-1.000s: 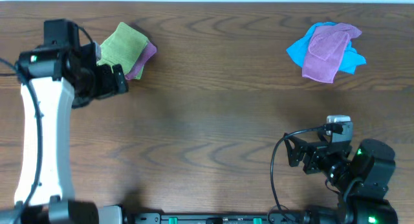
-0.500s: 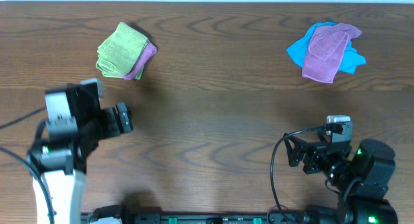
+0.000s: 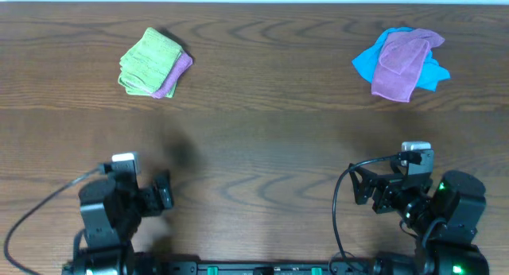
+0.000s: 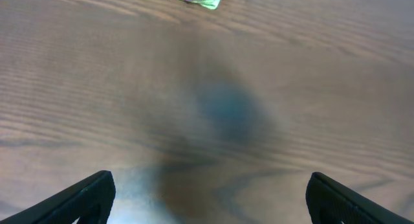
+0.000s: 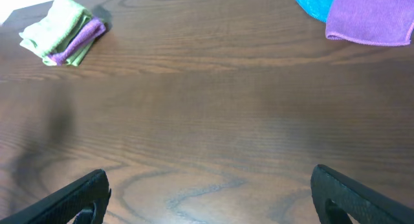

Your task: Fold the cloth

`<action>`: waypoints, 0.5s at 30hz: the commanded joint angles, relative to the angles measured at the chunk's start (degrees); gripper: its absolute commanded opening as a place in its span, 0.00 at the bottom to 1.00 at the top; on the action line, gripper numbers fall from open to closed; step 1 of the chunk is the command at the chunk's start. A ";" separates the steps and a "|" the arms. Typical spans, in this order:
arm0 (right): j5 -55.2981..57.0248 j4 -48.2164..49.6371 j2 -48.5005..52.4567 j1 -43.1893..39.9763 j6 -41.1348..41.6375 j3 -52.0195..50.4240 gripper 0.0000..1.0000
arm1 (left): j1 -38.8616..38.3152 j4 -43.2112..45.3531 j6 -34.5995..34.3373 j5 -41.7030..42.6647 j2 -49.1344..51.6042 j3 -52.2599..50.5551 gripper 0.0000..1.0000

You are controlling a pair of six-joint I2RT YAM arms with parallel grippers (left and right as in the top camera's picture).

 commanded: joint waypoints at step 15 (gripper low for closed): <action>-0.55 0.11 -0.15 -0.42 0.42 -0.24 0.99 | -6.29 -7.39 1.99 -11.89 -18.73 -8.37 0.95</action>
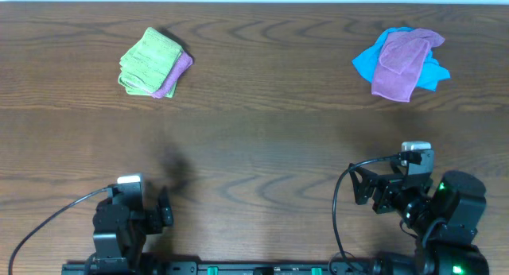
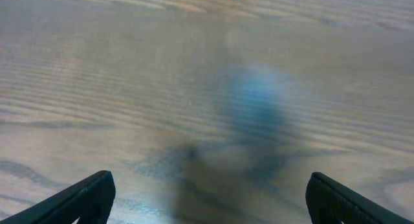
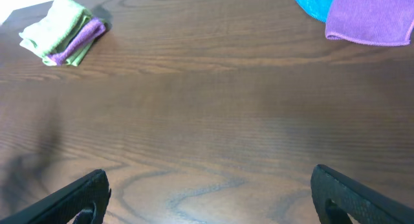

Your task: Fold the cloth

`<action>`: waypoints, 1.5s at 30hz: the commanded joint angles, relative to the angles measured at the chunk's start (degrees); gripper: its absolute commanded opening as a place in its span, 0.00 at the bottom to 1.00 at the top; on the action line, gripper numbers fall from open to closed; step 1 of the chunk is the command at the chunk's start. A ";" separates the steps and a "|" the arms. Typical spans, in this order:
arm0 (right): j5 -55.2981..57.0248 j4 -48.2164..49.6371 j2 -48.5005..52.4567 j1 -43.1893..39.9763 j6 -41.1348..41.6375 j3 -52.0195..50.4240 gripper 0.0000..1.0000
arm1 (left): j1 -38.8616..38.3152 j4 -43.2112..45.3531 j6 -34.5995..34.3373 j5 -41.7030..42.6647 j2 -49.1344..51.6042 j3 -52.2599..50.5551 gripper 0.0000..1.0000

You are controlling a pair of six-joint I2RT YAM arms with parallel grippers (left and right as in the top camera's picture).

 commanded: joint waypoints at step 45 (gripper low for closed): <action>4.70 -0.42 -2.23 0.31 0.17 -0.74 0.99 | -0.37 -4.15 1.68 -1.68 -4.87 -5.25 0.95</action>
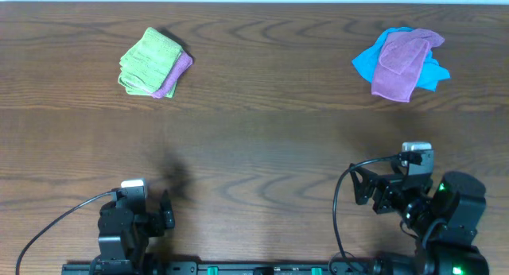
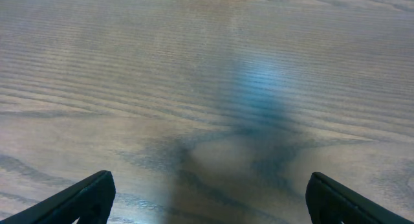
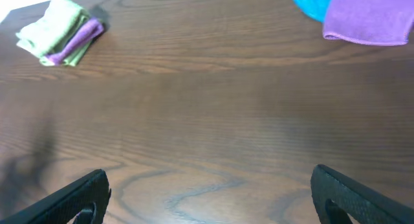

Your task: Fold the cloth

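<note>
A folded stack of a green cloth (image 1: 145, 59) over a purple one (image 1: 173, 76) lies at the far left; the right wrist view shows the stack (image 3: 59, 32) too. At the far right an unfolded purple cloth (image 1: 402, 62) lies on a crumpled blue cloth (image 1: 364, 62); the purple cloth (image 3: 365, 18) also appears at the top of the right wrist view. My left gripper (image 2: 207, 199) stands open over bare wood near the front edge. My right gripper (image 3: 208, 199) is open too, with nothing between its fingers.
The wooden table (image 1: 262, 124) stretches between the two piles and both arms. Both arm bases (image 1: 123, 235) sit at the front edge, with cables trailing beside them. A pale wall strip runs along the table's far edge.
My left arm has drawn a little further back toward the front edge, and the green cloth's corner has left the left wrist view. The right arm and the cloths are unchanged.
My left gripper was open some way out over the table, with the green and purple stack just in its view. Then it was nearer the front edge, and now nearer still. The right gripper stayed open in place throughout, and no cloth moved.
</note>
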`<action>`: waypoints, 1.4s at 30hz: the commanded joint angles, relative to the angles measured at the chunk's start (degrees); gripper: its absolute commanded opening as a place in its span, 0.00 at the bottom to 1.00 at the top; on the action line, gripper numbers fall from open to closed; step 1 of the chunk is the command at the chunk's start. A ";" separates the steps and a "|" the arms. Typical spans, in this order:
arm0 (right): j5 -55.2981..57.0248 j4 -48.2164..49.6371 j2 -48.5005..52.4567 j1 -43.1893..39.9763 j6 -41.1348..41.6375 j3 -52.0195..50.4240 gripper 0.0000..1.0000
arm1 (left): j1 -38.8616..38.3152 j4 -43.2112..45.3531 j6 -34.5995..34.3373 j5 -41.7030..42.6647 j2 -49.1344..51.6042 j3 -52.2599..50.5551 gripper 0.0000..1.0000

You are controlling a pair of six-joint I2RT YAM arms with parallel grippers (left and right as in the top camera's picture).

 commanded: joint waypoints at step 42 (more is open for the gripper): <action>15.37 3.52 -28.44 9.70 -8.81 -26.97 0.99 | -0.33 -2.73 1.05 -1.25 -0.63 -1.70 0.95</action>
